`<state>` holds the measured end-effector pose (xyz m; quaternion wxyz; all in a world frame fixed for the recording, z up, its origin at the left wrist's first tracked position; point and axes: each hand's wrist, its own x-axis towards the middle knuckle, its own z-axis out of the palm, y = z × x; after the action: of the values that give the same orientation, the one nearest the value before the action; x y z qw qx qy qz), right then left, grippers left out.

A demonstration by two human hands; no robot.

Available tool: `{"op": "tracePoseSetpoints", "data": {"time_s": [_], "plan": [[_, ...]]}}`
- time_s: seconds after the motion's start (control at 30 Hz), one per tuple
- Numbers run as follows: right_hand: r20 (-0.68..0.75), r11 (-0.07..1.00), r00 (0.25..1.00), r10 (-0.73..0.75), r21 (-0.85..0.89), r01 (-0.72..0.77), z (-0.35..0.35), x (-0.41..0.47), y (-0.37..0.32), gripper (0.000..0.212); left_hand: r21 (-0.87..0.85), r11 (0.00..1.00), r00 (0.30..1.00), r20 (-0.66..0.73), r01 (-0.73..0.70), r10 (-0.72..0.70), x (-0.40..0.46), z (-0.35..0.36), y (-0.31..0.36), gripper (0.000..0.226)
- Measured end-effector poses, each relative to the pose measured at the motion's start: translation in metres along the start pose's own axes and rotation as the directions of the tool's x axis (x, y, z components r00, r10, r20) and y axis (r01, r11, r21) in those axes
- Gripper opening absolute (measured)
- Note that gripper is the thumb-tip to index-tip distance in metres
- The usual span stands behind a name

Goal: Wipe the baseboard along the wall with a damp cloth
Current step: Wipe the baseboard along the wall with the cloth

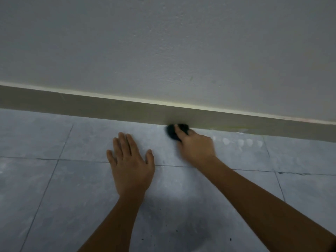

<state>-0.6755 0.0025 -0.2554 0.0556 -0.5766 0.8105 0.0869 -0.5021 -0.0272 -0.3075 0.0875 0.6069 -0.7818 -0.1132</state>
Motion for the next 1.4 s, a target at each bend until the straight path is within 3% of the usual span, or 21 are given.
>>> {"op": "tracePoseSetpoints", "data": {"time_s": [0.13,0.2,0.37,0.5,0.57,0.63,0.77,0.9,1.0,1.1,1.2,1.27,1.4], "plan": [[0.001,0.995,0.995,-0.101,0.005,0.101,-0.001,0.011,-0.022,0.055,0.000,1.000,1.000,0.004,-0.006,0.006,-0.001,0.000,-0.001,0.079],[-0.010,0.997,0.997,-0.075,-0.018,0.074,0.002,0.003,-0.004,0.055,-0.005,1.000,1.000,0.013,-0.015,0.015,-0.001,0.000,0.000,0.080],[0.006,0.983,0.985,0.174,-0.067,-0.173,0.013,-0.033,0.088,0.057,0.035,0.999,1.000,0.017,-0.020,0.019,-0.004,-0.002,0.004,0.083],[0.009,0.942,0.945,0.327,-0.081,-0.326,0.014,-0.045,0.123,0.052,-0.017,0.984,0.982,0.060,-0.180,0.180,-0.009,-0.001,0.037,0.080],[0.015,0.953,0.953,0.301,-0.030,-0.301,0.012,-0.041,0.107,0.053,-0.109,0.978,0.978,0.094,-0.176,0.186,-0.015,0.004,0.067,0.081],[0.027,0.974,0.974,0.224,0.035,-0.225,0.012,-0.035,0.081,0.056,-0.151,0.985,0.987,0.120,-0.086,0.105,-0.020,0.012,0.092,0.079],[-0.018,0.989,0.993,0.118,0.089,-0.116,0.017,-0.026,0.056,0.057,-0.068,0.996,0.997,0.058,-0.054,0.058,-0.026,0.024,0.102,0.079],[0.006,0.998,0.998,0.069,0.008,-0.069,0.012,-0.027,0.078,0.053,-0.067,0.996,0.996,0.058,-0.065,0.069,-0.025,0.022,0.101,0.080],[0.009,0.988,0.988,0.152,-0.017,-0.152,0.012,-0.037,0.108,0.053,-0.068,0.994,0.994,0.062,-0.085,0.090,-0.027,0.020,0.102,0.079],[0.017,0.942,0.942,0.334,0.011,-0.334,0.016,-0.052,0.131,0.053,-0.058,0.993,0.992,0.067,-0.101,0.105,-0.026,0.022,0.100,0.077],[0.044,0.890,0.894,0.445,0.092,-0.447,0.019,-0.052,0.123,0.054,-0.014,0.978,0.976,0.064,-0.209,0.210,-0.030,0.023,0.099,0.070],[0.041,0.900,0.911,0.411,0.140,-0.413,0.018,-0.048,0.105,0.055,-0.019,0.960,0.957,0.077,-0.280,0.280,-0.037,0.024,0.111,0.067],[0.013,0.948,0.959,0.284,0.146,-0.282,0.021,-0.044,0.084,0.056,-0.098,0.974,0.967,0.136,-0.204,0.216,-0.042,0.033,0.134,0.068]]}}
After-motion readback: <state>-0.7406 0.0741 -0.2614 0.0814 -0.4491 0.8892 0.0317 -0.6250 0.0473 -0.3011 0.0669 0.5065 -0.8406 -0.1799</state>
